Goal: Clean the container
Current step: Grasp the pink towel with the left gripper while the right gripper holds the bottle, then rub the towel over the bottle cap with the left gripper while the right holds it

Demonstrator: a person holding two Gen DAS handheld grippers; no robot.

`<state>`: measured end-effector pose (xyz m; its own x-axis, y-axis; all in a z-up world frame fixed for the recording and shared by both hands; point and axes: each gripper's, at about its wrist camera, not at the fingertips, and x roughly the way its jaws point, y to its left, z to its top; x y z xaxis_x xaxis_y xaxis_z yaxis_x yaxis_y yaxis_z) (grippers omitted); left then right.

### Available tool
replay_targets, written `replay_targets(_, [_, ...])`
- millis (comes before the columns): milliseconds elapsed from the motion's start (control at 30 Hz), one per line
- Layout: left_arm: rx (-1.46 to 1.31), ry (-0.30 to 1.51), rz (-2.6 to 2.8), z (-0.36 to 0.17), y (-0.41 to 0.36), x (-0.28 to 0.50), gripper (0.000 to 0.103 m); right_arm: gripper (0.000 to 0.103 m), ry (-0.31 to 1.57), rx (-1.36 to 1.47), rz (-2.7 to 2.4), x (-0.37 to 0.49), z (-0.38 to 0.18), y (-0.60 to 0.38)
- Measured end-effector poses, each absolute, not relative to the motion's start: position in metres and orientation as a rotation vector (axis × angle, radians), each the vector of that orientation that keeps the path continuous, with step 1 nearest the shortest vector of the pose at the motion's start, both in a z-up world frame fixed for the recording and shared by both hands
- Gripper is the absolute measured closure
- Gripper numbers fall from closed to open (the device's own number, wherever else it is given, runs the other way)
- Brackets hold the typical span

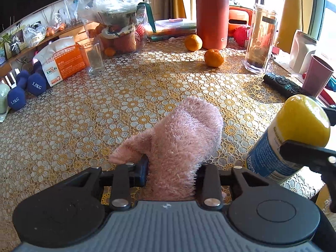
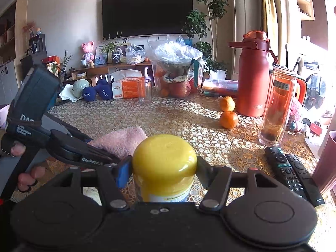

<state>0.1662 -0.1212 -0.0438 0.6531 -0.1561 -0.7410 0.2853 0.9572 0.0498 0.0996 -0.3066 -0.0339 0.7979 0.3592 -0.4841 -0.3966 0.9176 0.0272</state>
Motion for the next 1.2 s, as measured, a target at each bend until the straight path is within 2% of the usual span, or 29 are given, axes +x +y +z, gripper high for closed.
replay_targets(200, [0.059,0.766,-0.334,0.003,-0.109,0.146,0.070,0.041,0.488,-0.139,0.416,0.097,-0.035,-0.298])
replay_targets(433, [0.131,0.698,-0.495,0.038,-0.141,0.132,0.070,0.041,0.470,-0.214,0.442,0.095,-0.036,-0.287])
replay_targets(667, [0.236,0.719,-0.569,0.024,-0.176,0.144,0.071,0.042,0.457,-0.258,0.470,0.094,-0.037,-0.282])
replay_targets(1033, [0.088,0.815,-0.547,0.016,-0.154,0.182,0.071,0.041,0.472,-0.197,0.515,0.100,-0.037,-0.298])
replay_targets(1200, [0.113,0.840,-0.485,-0.002,-0.140,0.188,0.071,0.041,0.478,-0.158,0.507,0.102,-0.037,-0.312])
